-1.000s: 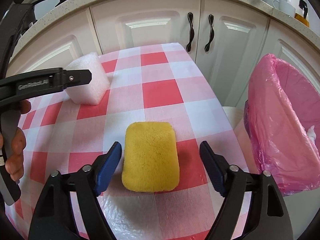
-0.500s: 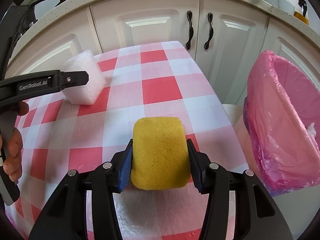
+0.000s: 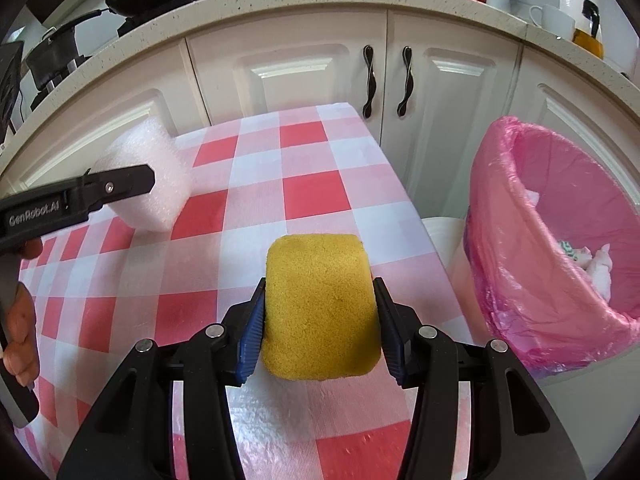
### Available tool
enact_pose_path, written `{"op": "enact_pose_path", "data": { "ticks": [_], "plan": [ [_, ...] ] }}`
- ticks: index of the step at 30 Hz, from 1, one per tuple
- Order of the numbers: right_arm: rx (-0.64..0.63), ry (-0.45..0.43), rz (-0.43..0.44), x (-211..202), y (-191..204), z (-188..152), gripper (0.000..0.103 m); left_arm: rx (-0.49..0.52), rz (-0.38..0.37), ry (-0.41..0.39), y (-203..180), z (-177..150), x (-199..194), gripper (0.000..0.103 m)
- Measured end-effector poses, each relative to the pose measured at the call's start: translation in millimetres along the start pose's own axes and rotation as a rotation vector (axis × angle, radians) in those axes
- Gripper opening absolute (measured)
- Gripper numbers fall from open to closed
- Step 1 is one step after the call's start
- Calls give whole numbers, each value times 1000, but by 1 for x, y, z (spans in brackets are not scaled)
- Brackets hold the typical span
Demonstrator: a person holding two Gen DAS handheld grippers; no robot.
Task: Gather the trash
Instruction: 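Grasp the yellow sponge with the right gripper while the left grasps a white foam block, then carry the yellow sponge and foam block over the pink bin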
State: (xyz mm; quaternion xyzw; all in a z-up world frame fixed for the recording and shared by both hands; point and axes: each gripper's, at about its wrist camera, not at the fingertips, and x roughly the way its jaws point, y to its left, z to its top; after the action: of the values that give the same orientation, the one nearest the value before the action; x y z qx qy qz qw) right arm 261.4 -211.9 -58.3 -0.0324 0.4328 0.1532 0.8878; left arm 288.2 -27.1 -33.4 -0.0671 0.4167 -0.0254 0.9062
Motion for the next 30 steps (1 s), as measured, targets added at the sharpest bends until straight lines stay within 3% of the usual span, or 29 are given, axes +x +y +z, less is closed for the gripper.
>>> {"op": "enact_pose_path", "data": {
  "ticks": [16, 30],
  "plan": [
    [17, -55, -6, -44, -17, -7, 48, 24, -23, -34, -29, -23, -41, 61],
    [48, -103, -37, -84, -52, -13, 48, 81, -68, -72, -76, -22, -68, 61]
  ]
}}
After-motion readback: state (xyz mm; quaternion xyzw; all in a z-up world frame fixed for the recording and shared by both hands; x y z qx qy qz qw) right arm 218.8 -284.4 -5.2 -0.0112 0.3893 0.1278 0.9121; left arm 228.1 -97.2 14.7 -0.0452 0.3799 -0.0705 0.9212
